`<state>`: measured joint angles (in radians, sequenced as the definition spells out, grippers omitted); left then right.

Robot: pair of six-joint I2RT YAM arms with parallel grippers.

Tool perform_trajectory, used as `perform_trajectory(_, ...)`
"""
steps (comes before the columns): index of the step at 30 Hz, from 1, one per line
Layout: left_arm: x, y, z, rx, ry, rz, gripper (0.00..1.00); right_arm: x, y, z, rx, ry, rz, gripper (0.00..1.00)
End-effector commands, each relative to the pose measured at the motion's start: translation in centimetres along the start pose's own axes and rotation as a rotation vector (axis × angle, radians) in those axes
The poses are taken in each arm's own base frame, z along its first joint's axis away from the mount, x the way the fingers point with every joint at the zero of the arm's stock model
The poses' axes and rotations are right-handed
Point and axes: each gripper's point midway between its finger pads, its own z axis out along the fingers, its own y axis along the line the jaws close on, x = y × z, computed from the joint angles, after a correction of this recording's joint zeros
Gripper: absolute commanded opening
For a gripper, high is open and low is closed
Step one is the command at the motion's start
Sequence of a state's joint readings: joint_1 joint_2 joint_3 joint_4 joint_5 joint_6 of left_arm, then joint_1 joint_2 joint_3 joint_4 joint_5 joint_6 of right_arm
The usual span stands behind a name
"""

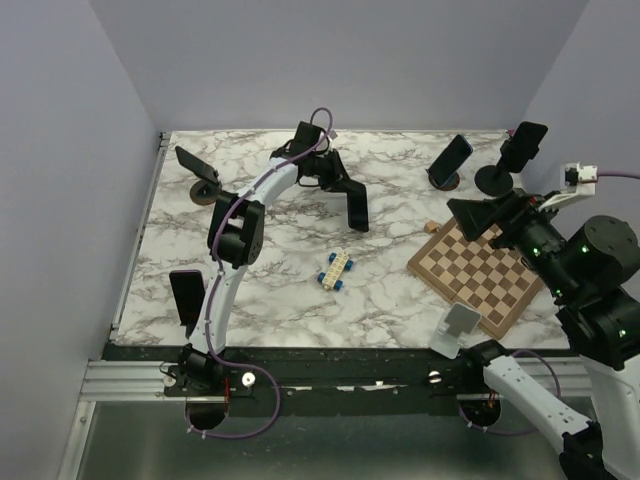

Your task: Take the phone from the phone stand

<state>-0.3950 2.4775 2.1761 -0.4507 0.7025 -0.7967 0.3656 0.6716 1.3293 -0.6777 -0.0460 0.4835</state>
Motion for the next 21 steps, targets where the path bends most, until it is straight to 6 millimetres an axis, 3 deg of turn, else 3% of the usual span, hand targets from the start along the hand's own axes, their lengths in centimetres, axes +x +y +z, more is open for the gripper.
perform_trajectory(1,0.1,-2.1,-1.3,0.027,0.005,0.029,0.00,4.1,-2.8,3.3,0.123,0.152,0.041,1.00)
perform_trajectory(5,0.7,-3.8,-2.3,0.081,-0.006,0.035,0.00,10.0,-5.2,6.9,0.185,0.371,0.044,1.00)
perform_trajectory(9,2.6,-6.1,-4.4,0.121,-0.014,0.076,0.00,14.8,-6.2,10.1,0.151,0.529,0.035,1.00)
perform_trajectory(15,7.0,-8.9,-6.7,0.186,0.001,0.088,0.00,19.9,-6.3,15.4,0.054,0.644,0.069,1.00)
perform_trajectory(21,10.6,-11.1,-7.3,0.240,0.029,0.105,0.00,23.4,-5.8,17.7,-0.009,0.696,0.077,1.00)
